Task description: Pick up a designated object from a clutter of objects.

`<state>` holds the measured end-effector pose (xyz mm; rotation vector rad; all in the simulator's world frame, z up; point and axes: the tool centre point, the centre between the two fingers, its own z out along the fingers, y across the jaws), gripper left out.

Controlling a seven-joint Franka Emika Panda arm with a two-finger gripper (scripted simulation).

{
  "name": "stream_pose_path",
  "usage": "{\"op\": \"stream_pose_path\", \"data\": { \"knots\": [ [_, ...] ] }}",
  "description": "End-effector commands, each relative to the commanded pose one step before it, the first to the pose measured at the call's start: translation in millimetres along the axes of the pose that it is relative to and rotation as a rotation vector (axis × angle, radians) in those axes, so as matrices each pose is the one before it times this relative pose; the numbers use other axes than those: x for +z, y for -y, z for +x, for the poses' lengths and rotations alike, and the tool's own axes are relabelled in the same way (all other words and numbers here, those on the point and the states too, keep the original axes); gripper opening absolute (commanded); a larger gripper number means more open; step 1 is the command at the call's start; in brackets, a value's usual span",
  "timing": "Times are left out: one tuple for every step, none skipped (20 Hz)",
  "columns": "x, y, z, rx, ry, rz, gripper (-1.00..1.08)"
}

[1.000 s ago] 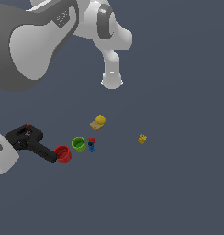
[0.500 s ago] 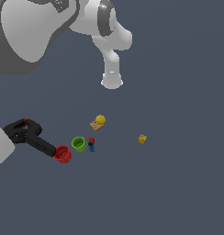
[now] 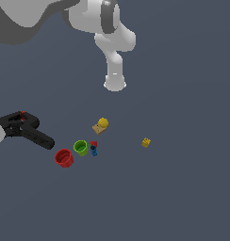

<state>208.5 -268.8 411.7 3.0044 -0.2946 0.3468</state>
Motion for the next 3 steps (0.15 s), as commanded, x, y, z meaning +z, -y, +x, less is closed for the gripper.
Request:
{"op": "stream_pose_path", "data": {
  "knots": [
    [-2.95, -0.27, 0.71, 0.00012, -0.00189, -0.00038, -1.00],
    [0.02, -0.02, 0.11, 0.00000, 0.00000, 0.00000, -1.00],
    [0.01, -0.01, 0.04, 0.00000, 0.00000, 0.00000, -1.00]
  ]
}}
